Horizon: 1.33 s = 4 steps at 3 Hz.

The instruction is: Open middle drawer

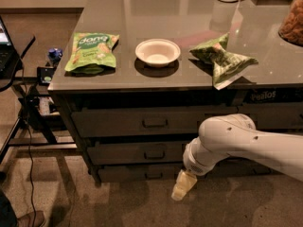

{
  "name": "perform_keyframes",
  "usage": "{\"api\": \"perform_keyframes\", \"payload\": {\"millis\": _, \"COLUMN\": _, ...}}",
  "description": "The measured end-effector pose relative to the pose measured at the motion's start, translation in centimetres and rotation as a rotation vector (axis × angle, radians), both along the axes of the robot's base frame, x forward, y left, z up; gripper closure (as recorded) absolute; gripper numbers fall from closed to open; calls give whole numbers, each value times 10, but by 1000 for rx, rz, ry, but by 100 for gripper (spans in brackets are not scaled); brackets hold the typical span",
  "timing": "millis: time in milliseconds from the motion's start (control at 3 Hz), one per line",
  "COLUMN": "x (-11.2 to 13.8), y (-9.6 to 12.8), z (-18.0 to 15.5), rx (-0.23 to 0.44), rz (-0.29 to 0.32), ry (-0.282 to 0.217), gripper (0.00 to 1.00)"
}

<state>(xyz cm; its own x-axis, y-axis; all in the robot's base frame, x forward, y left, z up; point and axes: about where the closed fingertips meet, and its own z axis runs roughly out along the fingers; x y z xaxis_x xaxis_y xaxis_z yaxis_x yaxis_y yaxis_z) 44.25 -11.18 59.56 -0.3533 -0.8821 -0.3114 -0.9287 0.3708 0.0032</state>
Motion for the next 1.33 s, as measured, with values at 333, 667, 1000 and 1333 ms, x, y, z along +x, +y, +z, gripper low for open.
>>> {"api": "perform_keyframes", "payload": {"millis": 333, "x": 2, "y": 4, "z": -13, "rx": 27, "rz": -13, "ry": -2, "gripper": 0}}
{"api": "perform_keyframes", "payload": {"millis": 667, "x": 17, "y": 14, "z": -39, "rx": 55, "rz": -33, "ry": -32, "gripper": 0}}
{"api": "perform_keyframes", "payload": {"millis": 1000, "x": 60, "y": 19, "z": -68, "rx": 74, "rz": -58, "ry": -106, "gripper": 0}}
{"api": "perform_keyframes", "payload": {"millis": 1333, "x": 59, "y": 21, "z": -72, "rx": 83, "rz": -60, "ry": -110, "gripper": 0}}
